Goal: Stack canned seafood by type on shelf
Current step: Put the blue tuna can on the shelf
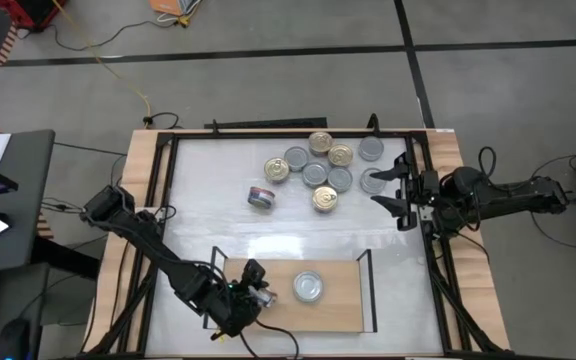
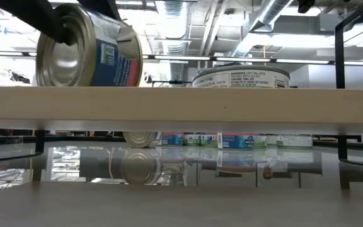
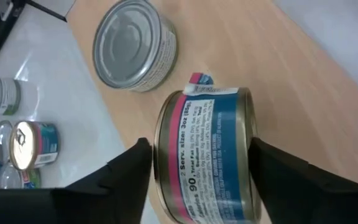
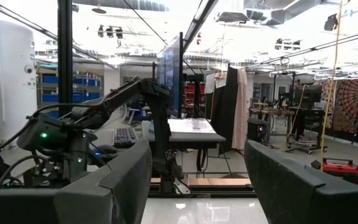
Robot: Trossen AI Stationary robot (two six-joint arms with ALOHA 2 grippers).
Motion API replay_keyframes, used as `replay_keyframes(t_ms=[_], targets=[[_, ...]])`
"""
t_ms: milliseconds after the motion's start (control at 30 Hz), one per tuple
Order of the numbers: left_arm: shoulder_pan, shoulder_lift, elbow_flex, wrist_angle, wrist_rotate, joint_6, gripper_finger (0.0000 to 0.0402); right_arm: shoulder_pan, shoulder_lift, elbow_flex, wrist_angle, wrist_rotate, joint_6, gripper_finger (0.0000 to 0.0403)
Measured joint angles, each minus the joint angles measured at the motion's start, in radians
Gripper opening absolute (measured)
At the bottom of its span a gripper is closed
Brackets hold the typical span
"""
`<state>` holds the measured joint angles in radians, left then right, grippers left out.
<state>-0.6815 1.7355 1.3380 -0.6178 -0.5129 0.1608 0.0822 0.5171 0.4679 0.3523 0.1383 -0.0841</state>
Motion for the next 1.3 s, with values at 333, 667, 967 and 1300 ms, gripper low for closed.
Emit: replay_keyframes(t_ms=[333, 667, 967, 1300], targets=[[0.024, 0.000, 0.000, -0.022, 0.056, -0.024, 0.0284, 0.000, 0.000, 0.000, -0.001, 0.000, -0.003, 0.0282], [0.027, -0.002, 0.000, -0.014, 0.068, 0.078, 0.0192, 0.000, 0.000, 0.000, -0.001, 0.000, -0.003, 0.0282], [0.017, 0.002, -0.002, 0.053, -0.057, 0.237, 0.0192, 0.000, 0.000, 0.000, -0.001, 0.000, -0.003, 0.0282], [0.024, 0.044, -0.002, 0.170, -0.122, 0.397, 0.0192, 0.000, 0.000, 0.000, -0.003, 0.000, -0.004, 0.0282]])
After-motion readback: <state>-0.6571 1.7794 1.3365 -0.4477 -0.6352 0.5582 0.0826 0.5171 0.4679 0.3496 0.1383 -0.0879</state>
